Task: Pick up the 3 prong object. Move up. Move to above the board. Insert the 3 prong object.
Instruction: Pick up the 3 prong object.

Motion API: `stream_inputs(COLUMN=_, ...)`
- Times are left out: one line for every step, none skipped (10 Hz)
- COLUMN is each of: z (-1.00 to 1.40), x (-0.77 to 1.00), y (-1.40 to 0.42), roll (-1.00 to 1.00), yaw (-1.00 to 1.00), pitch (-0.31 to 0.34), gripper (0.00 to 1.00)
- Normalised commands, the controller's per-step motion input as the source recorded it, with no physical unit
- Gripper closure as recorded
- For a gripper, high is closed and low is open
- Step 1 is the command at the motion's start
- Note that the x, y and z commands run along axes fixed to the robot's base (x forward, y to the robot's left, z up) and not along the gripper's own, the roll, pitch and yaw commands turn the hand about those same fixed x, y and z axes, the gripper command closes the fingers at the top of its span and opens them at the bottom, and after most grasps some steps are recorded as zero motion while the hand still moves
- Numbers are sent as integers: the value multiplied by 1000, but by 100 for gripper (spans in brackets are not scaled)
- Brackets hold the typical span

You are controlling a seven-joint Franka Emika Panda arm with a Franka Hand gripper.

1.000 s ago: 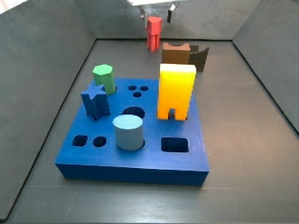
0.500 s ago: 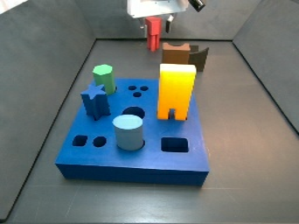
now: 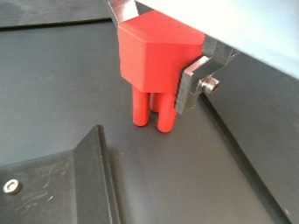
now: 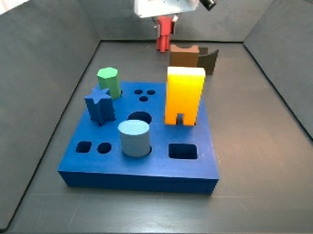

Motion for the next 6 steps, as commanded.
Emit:
stream_inputs(z=0, x=0, y=0, roll=0, yaw=0, pitch=0, gripper=100)
stream_inputs(z=0, x=0, y=0, roll=0, yaw=0, pitch=0, gripper=100)
stream_inputs(z=0, x=0, y=0, roll=0, yaw=0, pitch=0, gripper=100)
stream_inputs(z=0, x=0, y=0, roll=0, yaw=0, pitch=0, gripper=100)
stream_inputs(z=0, x=0, y=0, roll=0, yaw=0, pitch=0, gripper=100)
stream_inputs(z=0, x=0, y=0, roll=0, yaw=0, pitch=0, gripper=100)
